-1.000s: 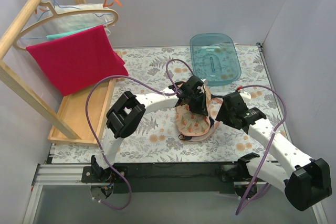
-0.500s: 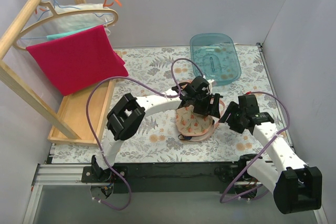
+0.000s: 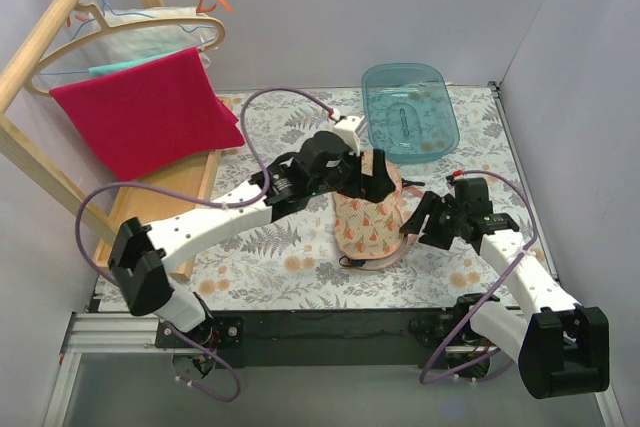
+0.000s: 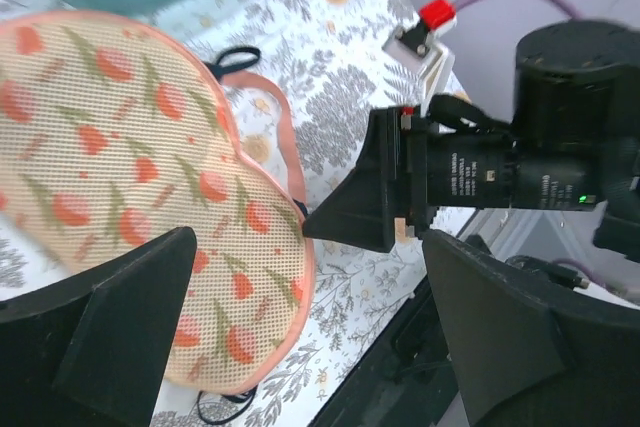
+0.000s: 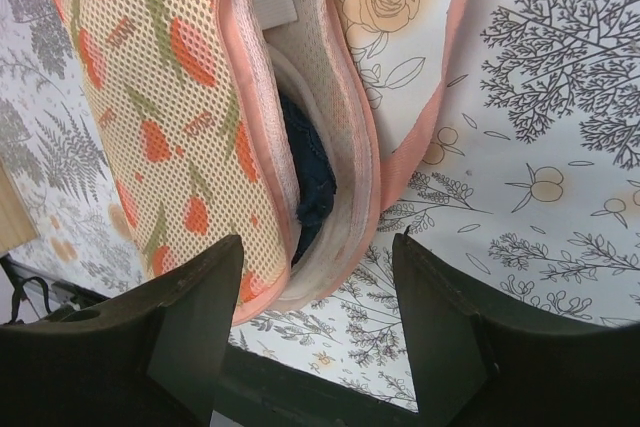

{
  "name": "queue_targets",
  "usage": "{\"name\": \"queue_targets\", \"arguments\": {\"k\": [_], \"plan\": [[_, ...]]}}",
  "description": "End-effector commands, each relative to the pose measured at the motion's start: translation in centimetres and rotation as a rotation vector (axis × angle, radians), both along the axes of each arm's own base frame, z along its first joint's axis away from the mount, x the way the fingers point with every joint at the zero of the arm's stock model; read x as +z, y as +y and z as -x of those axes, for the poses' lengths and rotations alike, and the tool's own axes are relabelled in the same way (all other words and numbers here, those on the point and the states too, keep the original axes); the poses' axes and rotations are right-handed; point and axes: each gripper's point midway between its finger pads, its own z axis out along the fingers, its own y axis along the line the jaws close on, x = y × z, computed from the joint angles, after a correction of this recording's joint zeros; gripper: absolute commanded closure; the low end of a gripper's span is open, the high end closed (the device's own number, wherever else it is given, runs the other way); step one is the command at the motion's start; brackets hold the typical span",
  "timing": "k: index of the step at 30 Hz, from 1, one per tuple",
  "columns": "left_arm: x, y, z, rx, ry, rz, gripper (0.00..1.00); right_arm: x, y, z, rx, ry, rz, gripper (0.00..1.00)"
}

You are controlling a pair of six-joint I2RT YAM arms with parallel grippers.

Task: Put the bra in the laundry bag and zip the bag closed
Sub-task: Close the laundry bag at the center of the board, then adjust the laundry bag at the center of the board.

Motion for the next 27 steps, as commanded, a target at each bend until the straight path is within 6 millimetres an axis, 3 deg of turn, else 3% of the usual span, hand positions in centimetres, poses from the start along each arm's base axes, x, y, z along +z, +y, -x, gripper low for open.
{"name": "queue_targets", "arguments": {"k": [1,5,9,14,25,27], "plan": [[0.1,4.8,-1.7,0.165,-0.061,-0.045,0.02,-0.5,0.7,0.0,0.056,-0.018,-0.034,0.3],[-3.1,7.8,-1.1,0.213,0.003,-0.078,0.02,-1.0,1.3,0.0,0.054,0.0,-0.069,0.3],[-4.3,9.7,-1.0,0.241,0.036,-0.082,0.02,-1.9,1.6,0.4,0.04,0.044,-0.094,0.3],[-4.8,10.6,-0.6,0.247,0.049,-0.082,0.02,-2.4,2.0,0.3,0.027,0.041,-0.126,0.31],[-5.3,10.7,-0.6,0.241,0.067,-0.092,0.02,-3.1,2.8,-0.1,-0.053,0.024,-0.231,0.55],[-5.5,10.8,-0.4,0.239,0.072,-0.095,0.02,-3.0,2.7,-0.1,-0.058,0.009,-0.233,0.62]]}}
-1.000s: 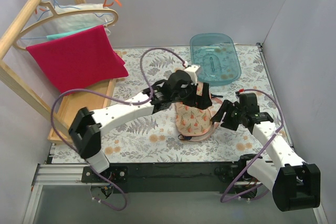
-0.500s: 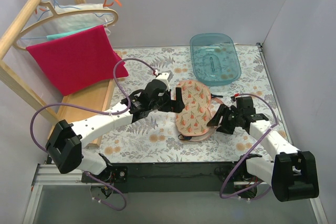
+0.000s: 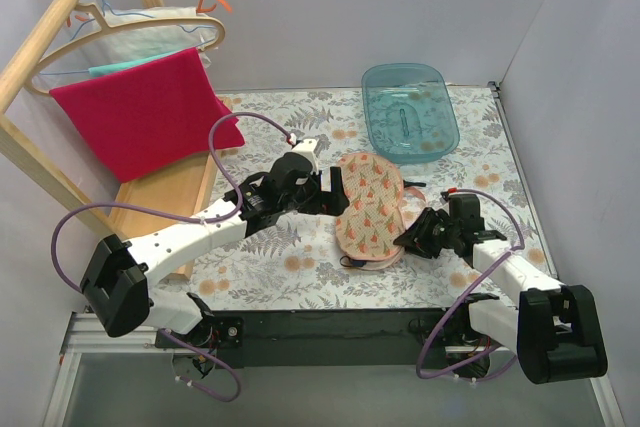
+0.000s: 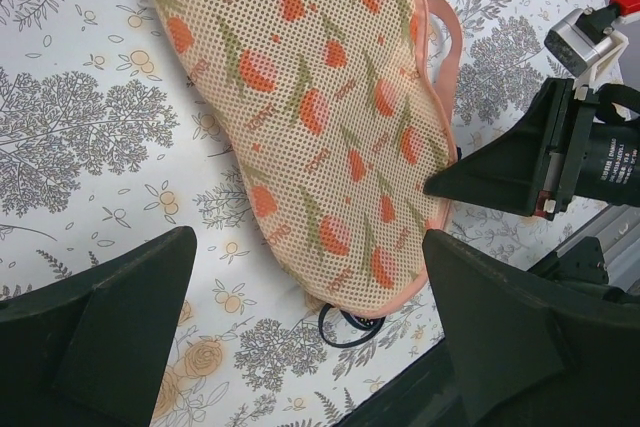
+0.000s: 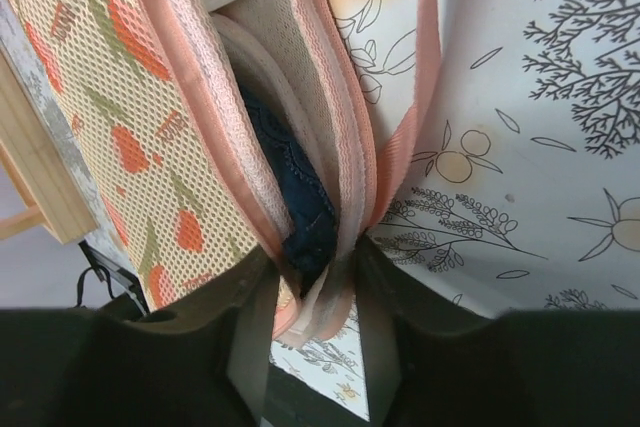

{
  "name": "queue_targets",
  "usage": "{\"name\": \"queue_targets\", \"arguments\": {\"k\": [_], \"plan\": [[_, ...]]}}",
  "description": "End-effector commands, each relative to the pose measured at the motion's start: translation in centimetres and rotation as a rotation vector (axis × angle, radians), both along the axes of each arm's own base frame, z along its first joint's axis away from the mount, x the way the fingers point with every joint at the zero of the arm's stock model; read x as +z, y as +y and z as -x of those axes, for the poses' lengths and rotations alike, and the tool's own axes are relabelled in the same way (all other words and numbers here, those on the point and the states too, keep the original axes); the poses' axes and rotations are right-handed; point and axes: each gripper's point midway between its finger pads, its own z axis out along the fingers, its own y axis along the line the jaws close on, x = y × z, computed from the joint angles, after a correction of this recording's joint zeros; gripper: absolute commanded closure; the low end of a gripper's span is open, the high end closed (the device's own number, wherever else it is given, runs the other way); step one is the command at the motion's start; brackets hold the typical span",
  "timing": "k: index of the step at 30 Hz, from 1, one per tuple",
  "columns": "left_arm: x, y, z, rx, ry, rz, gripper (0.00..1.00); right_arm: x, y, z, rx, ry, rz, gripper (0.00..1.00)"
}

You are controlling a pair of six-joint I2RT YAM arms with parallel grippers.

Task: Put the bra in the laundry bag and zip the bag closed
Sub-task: Adjust the laundry bag at the center of the board.

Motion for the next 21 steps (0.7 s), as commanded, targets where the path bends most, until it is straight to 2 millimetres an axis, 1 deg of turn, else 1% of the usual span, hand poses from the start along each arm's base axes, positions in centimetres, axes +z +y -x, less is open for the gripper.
{"name": "queue_targets", "arguments": {"k": [1,2,4,6,7,9,10,12,14,15,18,19,21], "plan": [[1.0,0.3,0.1,0.0,-0.014,0.024,0.02,1.1,0.3,-1.1,-0.031,-0.068,-0.044,0.64],[0.8,0.3,0.2,0.001,-0.011,0.022,0.02,1.0,0.2,-1.0,-0.033,-0.072,-0.04,0.66],[0.8,0.4,0.2,0.002,-0.009,0.022,0.02,1.2,0.1,-1.1,-0.021,-0.094,-0.031,0.73],[0.6,0.6,0.3,0.004,-0.006,0.019,0.02,1.2,0.2,-1.2,0.027,-0.118,-0.017,0.77],[0.6,0.6,0.3,0.005,-0.006,0.018,0.02,1.4,0.6,-0.9,0.063,-0.117,-0.034,0.78],[0.5,0.7,0.3,0.006,-0.005,0.017,0.02,1.1,1.0,-0.8,0.152,-0.121,-0.029,0.81],[0.5,0.8,0.3,0.009,-0.007,0.016,0.02,1.3,1.7,-0.2,0.218,-0.117,-0.069,0.83],[0.5,1.0,0.2,0.016,-0.007,0.012,0.02,0.5,1.8,0.3,0.299,-0.083,-0.05,0.91],[0.8,1.2,0.0,0.027,-0.016,0.007,0.02,0.5,2.1,0.6,0.362,-0.081,-0.067,0.91],[0.7,1.4,0.0,0.031,-0.013,0.002,0.02,0.1,1.9,0.9,0.405,-0.059,-0.048,0.94],[1.0,2.0,-0.3,0.051,-0.027,-0.008,0.02,0.2,2.1,1.1,0.491,-0.07,-0.056,0.94],[1.0,2.2,-0.3,0.055,-0.027,-0.012,0.02,0.8,2.5,1.2,0.527,-0.074,-0.079,0.94],[1.0,3.0,-0.6,0.077,-0.036,-0.028,0.02,0.8,2.9,1.4,0.574,-0.058,-0.08,0.94]]}}
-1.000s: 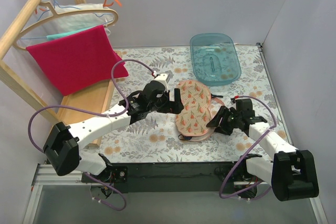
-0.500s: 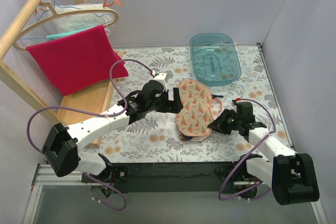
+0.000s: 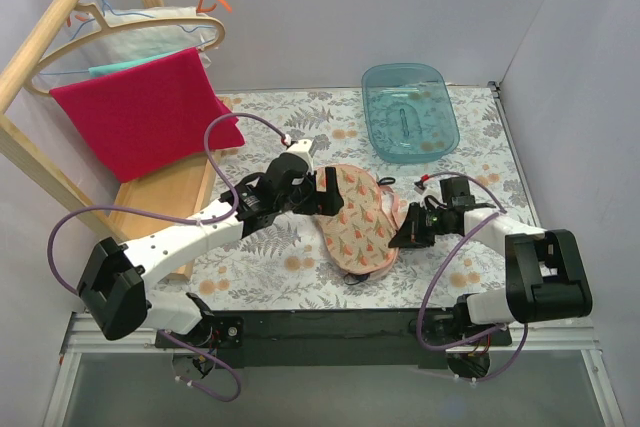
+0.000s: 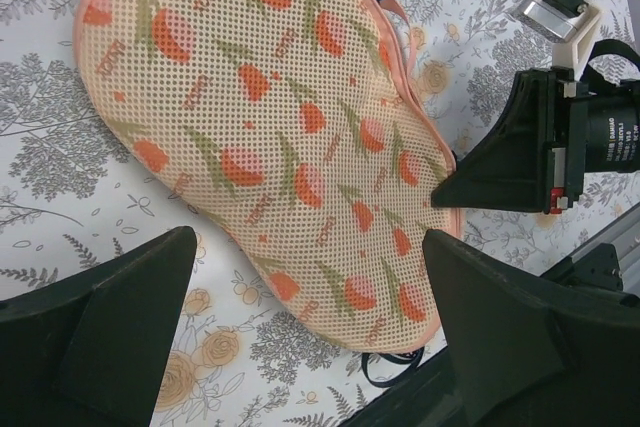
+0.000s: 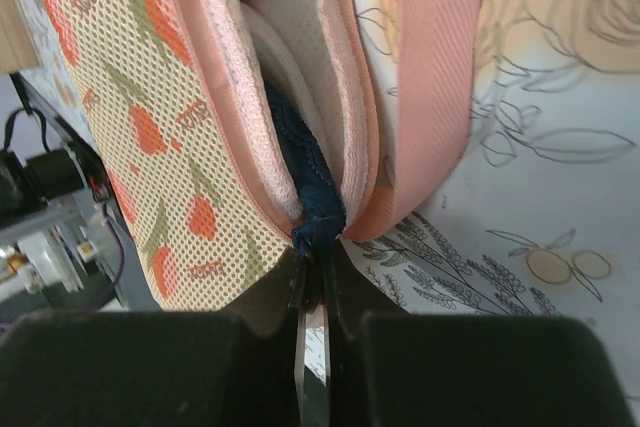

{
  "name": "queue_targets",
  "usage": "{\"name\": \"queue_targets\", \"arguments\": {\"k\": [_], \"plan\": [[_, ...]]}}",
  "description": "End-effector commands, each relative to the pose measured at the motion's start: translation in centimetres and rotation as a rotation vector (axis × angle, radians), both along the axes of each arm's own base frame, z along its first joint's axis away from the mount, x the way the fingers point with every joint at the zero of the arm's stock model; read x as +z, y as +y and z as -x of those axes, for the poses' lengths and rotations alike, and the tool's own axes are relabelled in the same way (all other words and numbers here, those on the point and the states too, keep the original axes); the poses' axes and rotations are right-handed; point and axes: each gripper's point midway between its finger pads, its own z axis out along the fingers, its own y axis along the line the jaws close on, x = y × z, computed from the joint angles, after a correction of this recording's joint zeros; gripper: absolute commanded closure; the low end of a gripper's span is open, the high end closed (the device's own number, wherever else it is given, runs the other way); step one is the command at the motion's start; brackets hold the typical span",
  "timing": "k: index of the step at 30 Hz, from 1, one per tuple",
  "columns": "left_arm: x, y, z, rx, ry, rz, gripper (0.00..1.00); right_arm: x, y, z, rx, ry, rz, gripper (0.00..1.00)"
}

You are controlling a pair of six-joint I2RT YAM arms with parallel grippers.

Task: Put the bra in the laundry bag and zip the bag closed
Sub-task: Adjust the laundry bag at the center of the board.

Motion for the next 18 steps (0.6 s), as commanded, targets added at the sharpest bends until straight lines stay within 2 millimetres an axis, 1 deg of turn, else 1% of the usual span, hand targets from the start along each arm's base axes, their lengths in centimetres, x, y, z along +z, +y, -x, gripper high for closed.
{"name": "queue_targets", "arguments": {"k": [1,2,4,5,6,7,8,9,10,11,12,13,14,15,16,17,18], "plan": [[1.6,2.1,-0.6,0.061,-0.049,-0.016,0.02,1.4,1.3,0.9,0.202,-0.03,-0.039,0.94],[1.4,2.5,-0.7,0.069,-0.05,-0.026,0.02,1.5,1.5,0.6,0.214,-0.031,-0.031,0.94],[1.2,3.4,-1.1,0.092,-0.044,-0.036,0.02,0.8,1.7,0.4,0.257,-0.005,0.057,0.94],[1.0,3.9,-1.4,0.105,-0.041,-0.045,0.02,1.8,2.2,-0.7,0.281,-0.022,0.085,0.94],[0.7,4.2,-1.5,0.112,-0.037,-0.053,0.02,1.4,2.9,-0.5,0.325,-0.013,0.113,0.93],[0.7,4.4,-1.6,0.116,-0.042,-0.059,0.02,1.4,2.9,-1.2,0.337,-0.027,0.153,0.93],[0.6,4.9,-2.0,0.13,-0.044,-0.065,0.02,2.0,3.2,-2.1,0.353,-0.044,0.17,0.92],[0.5,5.2,-2.2,0.133,-0.046,-0.076,0.02,1.6,3.4,-2.4,0.37,-0.034,0.193,0.92],[0.3,5.5,-2.5,0.141,-0.044,-0.081,0.02,1.3,3.0,-2.9,0.371,-0.033,0.235,0.91],[0.1,6.0,-2.9,0.153,-0.04,-0.088,0.02,0.7,2.8,-3.1,0.385,-0.02,0.267,0.89],[0.0,6.3,-3.2,0.152,-0.045,-0.096,0.02,1.0,2.7,-4.3,0.377,-0.041,0.292,0.87],[-0.2,6.6,-3.5,0.157,-0.044,-0.104,0.02,0.5,2.0,-5.1,0.367,-0.05,0.353,0.86],[-0.4,7.1,-4.2,0.172,-0.044,-0.107,0.02,0.5,1.8,-5.6,0.367,-0.057,0.375,0.84],[-0.5,7.4,-4.4,0.175,-0.042,-0.111,0.02,0.5,1.8,-6.6,0.362,-0.068,0.393,0.77],[-0.5,7.6,-4.8,0.175,-0.046,-0.113,0.02,0.4,1.5,-7.3,0.35,-0.077,0.421,0.73],[-0.7,7.9,-5.4,0.182,-0.039,-0.106,0.02,0.3,1.6,-7.6,0.347,-0.077,0.423,0.67],[-0.5,8.0,-5.6,0.182,-0.041,-0.101,0.02,0.6,1.7,-8.1,0.331,-0.082,0.425,0.49]]}}
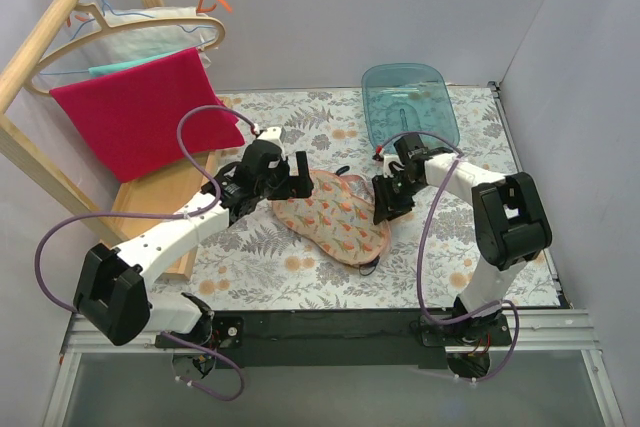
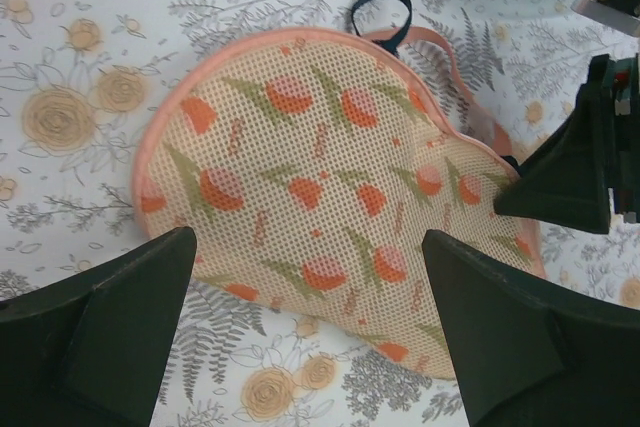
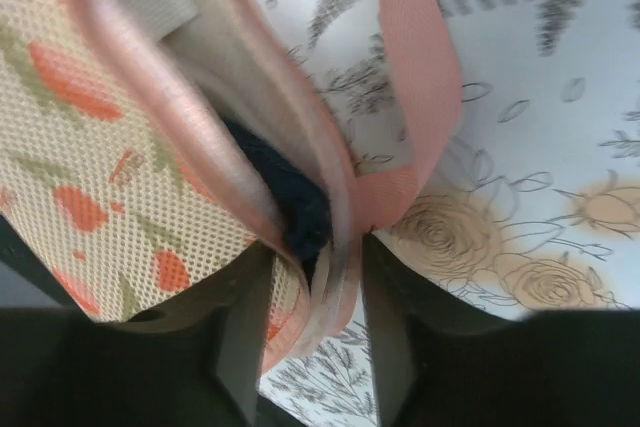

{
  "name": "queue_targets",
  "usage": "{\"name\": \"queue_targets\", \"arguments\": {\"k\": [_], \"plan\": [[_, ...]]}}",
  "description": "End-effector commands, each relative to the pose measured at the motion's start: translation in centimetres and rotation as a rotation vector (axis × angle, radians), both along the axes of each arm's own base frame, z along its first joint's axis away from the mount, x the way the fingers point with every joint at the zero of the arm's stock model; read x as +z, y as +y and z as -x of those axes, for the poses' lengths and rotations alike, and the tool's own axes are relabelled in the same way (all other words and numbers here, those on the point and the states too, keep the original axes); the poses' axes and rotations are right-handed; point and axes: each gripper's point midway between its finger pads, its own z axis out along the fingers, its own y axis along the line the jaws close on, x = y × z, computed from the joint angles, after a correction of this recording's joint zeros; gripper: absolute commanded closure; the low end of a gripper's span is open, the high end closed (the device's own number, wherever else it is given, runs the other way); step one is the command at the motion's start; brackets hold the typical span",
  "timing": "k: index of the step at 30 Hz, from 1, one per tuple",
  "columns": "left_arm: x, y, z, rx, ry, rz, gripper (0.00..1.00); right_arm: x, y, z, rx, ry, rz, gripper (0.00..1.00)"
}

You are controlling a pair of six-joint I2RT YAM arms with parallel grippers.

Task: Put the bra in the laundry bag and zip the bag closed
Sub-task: Adjust the laundry bag at the center of the board.

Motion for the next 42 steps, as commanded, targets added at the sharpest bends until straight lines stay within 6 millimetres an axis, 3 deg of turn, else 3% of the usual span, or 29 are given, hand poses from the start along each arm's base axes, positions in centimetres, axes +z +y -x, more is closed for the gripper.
{"name": "queue_targets", "arguments": {"k": [1,6,9,11,16,19,20,21,24,36,39,42], "plan": [[0.4,1.2,-1.8,0.005,-0.028,-0.009,0.02,0.6,-1.7,-3.0,-0.042,-0.077,0.136,0.42],[0.9,1.6,-2.2,0.006,-0.032,0.004,0.02,4.3,-2.2,-4.8,-0.178,-0.193,0.132,0.27],[0.6,1.8,-1.7,0.003,-0.021,0.01,0.02,6.1,-2.9,-4.3,-0.295,-0.227,0.101,0.25],[0.4,1.9,-1.3,0.007,-0.013,0.021,0.02,6.6,-2.9,-2.8,-0.35,-0.217,0.051,0.25],[0.3,1.6,-0.6,-0.005,0.003,0.051,0.02,6.4,-1.7,0.7,-0.434,-0.158,-0.113,0.24],[0.3,1.4,-0.6,-0.015,0.006,0.059,0.02,5.3,-1.1,2.8,-0.503,-0.116,-0.214,0.24],[0.3,1.3,-0.6,-0.017,0.008,0.061,0.02,5.8,-0.9,3.0,-0.517,-0.131,-0.26,0.23],[0.4,1.3,-0.6,-0.018,0.006,0.061,0.02,4.7,-0.7,3.8,-0.543,-0.104,-0.294,0.23],[0.6,1.3,-0.8,-0.02,0.0,0.06,0.02,4.1,-0.6,4.6,-0.591,-0.102,-0.351,0.21],[0.5,0.8,-0.4,-0.036,0.019,0.088,0.02,2.7,0.3,5.0,-0.614,-0.069,-0.449,0.22],[0.3,0.6,-0.2,-0.042,0.028,0.093,0.02,2.4,0.2,4.7,-0.609,-0.08,-0.437,0.27],[0.1,0.6,-0.1,-0.044,0.034,0.096,0.02,2.6,0.2,4.2,-0.599,-0.105,-0.432,0.39]]}}
